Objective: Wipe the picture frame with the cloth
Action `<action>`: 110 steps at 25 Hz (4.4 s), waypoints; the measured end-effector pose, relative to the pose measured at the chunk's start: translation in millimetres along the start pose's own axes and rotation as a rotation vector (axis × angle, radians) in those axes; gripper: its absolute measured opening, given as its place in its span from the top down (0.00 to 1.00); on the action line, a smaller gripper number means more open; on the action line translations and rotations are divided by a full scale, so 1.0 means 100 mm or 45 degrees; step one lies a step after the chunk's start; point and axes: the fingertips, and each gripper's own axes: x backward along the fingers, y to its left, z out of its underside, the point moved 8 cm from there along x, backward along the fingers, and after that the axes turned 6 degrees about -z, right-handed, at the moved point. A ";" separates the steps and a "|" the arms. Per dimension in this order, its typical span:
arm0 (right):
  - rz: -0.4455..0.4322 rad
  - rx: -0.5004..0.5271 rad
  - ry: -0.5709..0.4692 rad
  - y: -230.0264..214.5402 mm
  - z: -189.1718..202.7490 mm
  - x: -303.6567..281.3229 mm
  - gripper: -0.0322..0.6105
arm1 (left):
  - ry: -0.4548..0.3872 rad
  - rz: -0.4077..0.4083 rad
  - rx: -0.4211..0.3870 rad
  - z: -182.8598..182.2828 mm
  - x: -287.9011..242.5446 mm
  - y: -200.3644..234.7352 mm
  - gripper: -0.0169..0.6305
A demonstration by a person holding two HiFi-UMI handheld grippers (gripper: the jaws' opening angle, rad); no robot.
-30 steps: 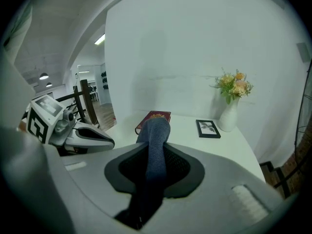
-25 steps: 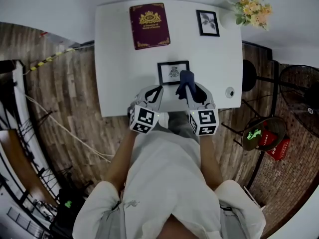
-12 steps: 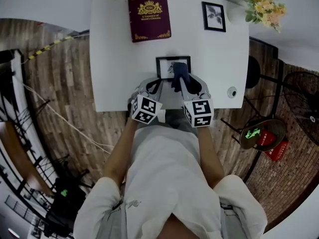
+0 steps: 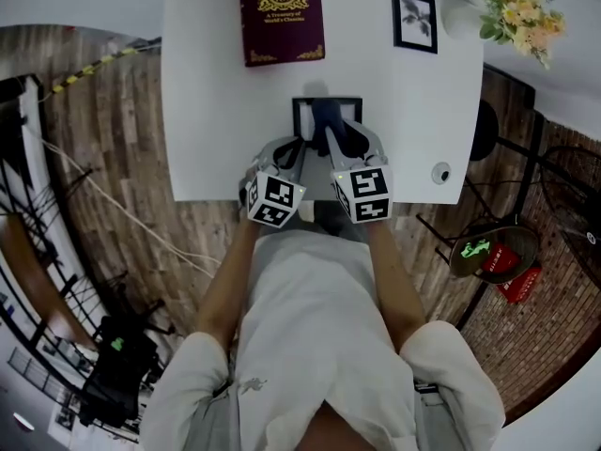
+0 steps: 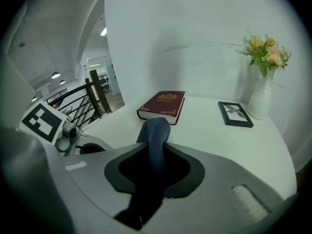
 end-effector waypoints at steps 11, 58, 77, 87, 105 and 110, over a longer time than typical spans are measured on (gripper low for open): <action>-0.085 0.048 0.073 0.13 -0.05 -0.51 0.84 | -0.012 -0.019 0.004 -0.01 0.00 -0.01 0.94; 0.226 0.115 0.193 -0.46 0.23 -0.14 0.84 | -0.011 -0.027 -0.016 0.01 0.01 0.00 0.94; 0.392 0.013 0.233 -0.82 0.43 0.17 0.84 | -0.009 -0.008 -0.034 0.06 0.06 0.01 0.94; 0.227 0.077 0.106 -0.16 0.10 0.25 0.84 | -0.024 0.006 -0.056 0.08 0.07 0.01 0.94; -0.103 0.086 0.193 0.45 0.25 -0.37 0.84 | -0.039 0.033 -0.102 0.08 0.07 0.01 0.94; -0.129 0.027 0.211 0.40 0.31 -0.44 0.85 | -0.039 0.033 -0.116 0.08 0.07 0.01 0.94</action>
